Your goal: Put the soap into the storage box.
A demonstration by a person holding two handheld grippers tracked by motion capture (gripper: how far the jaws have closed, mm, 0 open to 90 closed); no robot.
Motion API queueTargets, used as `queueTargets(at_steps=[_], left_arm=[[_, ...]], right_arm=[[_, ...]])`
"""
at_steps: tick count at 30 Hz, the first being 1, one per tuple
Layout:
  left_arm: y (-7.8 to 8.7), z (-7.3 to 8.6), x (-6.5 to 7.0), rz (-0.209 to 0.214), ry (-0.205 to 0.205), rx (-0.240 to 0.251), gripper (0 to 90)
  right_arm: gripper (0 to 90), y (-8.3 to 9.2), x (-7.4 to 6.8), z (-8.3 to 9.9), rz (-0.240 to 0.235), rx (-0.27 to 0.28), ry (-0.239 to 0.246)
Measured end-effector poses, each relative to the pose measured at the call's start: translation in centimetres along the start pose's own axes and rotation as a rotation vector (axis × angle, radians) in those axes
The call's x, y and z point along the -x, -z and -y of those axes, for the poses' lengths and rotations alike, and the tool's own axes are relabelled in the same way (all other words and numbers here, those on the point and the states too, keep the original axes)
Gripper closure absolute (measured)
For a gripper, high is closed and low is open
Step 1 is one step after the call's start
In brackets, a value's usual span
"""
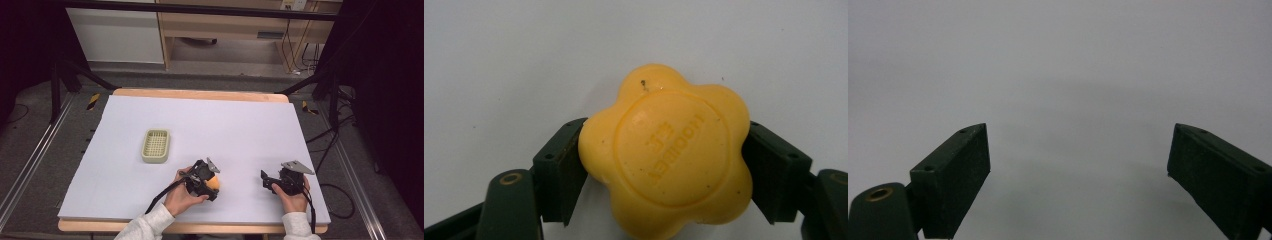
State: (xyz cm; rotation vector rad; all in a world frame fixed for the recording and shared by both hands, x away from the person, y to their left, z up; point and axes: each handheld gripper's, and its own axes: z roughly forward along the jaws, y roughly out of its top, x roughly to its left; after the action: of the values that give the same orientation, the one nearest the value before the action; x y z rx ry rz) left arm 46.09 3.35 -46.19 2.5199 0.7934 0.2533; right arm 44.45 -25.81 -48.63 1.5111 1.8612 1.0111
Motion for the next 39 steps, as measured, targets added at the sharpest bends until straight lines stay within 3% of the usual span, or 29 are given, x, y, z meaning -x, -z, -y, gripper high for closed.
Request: queueTargets(at_steps=[16,39], left_arm=[[1.7,0.3,-0.8,-0.004,0.013,0.026,26.2],[5.0,0.7,-3.0,-0.051,0.078,0.108,26.3]], right_arm=[[10.4,0.2,0.0,0.1,-0.005,0.003,0.001],[10.4,0.3,0.1,0.1,-0.005,0.005,0.000]])
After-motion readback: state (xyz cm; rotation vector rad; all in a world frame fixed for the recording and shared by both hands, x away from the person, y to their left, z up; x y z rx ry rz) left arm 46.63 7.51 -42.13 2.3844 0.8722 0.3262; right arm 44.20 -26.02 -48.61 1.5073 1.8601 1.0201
